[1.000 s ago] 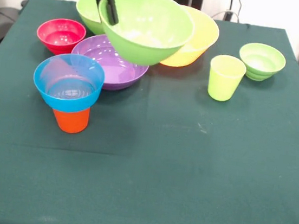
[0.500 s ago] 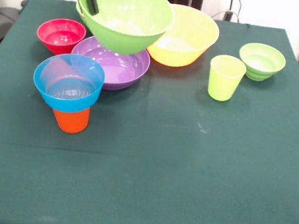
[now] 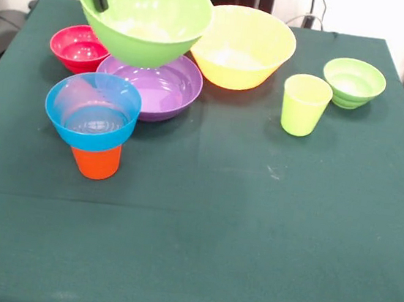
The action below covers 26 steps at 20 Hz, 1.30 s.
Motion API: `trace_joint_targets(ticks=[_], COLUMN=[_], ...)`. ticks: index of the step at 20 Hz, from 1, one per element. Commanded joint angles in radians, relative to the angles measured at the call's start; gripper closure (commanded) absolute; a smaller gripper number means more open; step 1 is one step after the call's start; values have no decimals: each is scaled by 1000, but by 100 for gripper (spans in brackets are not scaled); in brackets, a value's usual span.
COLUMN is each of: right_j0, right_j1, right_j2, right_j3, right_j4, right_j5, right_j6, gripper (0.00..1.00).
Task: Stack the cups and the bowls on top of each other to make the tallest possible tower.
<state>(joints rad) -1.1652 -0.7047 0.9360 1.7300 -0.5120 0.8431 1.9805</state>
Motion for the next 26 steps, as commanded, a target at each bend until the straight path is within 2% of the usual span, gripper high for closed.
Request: trace_joint_targets(ticks=[1,7,16,19,26], right_j0=[56,110,191,211,206], right_j1=[25,93,263,284,297], right_j2=[7,-30,-67,-69,-65], right_j3=[-88,-177,-416,-475,-530], right_j4=[-8,-57,-100,-97,-76], right_j5=[143,148,204,232,288], right_j6=[-275,-273,-357,-374,-417], gripper=[100,100,100,100,100])
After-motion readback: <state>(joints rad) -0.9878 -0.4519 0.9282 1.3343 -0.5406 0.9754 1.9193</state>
